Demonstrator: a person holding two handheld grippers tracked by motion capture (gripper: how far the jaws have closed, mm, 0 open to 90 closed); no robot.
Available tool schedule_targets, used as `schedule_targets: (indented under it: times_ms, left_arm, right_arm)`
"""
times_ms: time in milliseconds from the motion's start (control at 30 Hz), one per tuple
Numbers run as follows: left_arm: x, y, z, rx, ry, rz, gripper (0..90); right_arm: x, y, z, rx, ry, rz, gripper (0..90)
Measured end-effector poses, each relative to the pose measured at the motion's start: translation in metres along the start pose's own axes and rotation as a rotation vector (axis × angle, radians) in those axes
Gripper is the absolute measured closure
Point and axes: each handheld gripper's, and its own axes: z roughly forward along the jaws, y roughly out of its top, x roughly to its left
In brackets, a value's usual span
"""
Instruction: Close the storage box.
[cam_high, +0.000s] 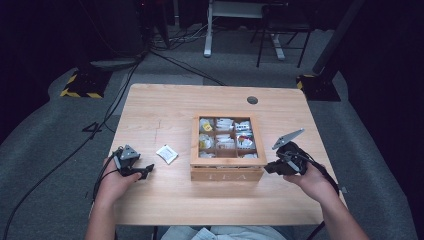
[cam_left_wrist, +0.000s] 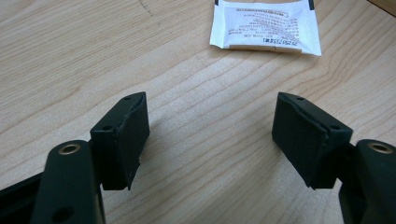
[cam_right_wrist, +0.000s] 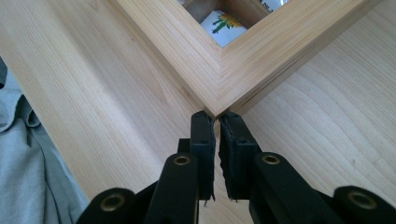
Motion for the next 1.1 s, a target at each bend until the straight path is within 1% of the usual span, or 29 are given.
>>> schedule_targets:
  times_ms: [200, 267, 300, 433, 733, 767, 867, 1000, 1033, 1100]
  left_arm:
    - [-0.001, 0.001, 0.001, 0.001, -0.002, -0.002, 28.1]
    - [-0.001, 0.002, 0.002, 0.002, -0.003, 0.003, 28.0]
    - [0.000, 0.002, 0.002, 0.005, -0.003, 0.008, 28.1]
    - [-0.001, 0.003, 0.003, 0.000, -0.006, 0.001, 28.1]
    - [0.000, 0.004, 0.004, 0.001, -0.004, 0.009, 28.0]
    - [-0.001, 0.004, 0.004, 0.001, -0.004, 0.004, 28.0]
    - [0.000, 0.004, 0.004, 0.006, -0.007, 0.011, 28.1]
    - [-0.001, 0.004, 0.004, 0.004, -0.007, 0.009, 28.1]
    - [0.000, 0.004, 0.004, 0.006, -0.006, 0.012, 28.1]
    - [-0.001, 0.004, 0.004, 0.007, -0.004, 0.010, 28.1]
  right_arm:
    - [0.000, -0.001, 0.004, 0.032, 0.000, -0.006, 83.4]
    - [0.000, -0.001, 0.007, 0.041, -0.005, -0.006, 83.4]
    - [0.001, -0.001, 0.008, 0.044, -0.006, -0.007, 83.4]
    - [0.001, -0.001, 0.009, 0.051, -0.012, -0.010, 83.4]
    - [0.002, -0.002, 0.012, 0.079, -0.018, -0.010, 83.0]
    - [0.002, -0.002, 0.011, 0.069, -0.015, -0.007, 83.0]
    - [0.001, -0.003, 0.006, 0.046, -0.008, -0.004, 82.8]
    - [-0.003, -0.004, 0.003, 0.010, -0.003, 0.007, 82.3]
    - [-0.004, -0.005, 0.001, -0.006, -0.001, 0.009, 81.8]
    - [-0.007, -0.006, -0.007, -0.066, 0.002, 0.013, 81.5]
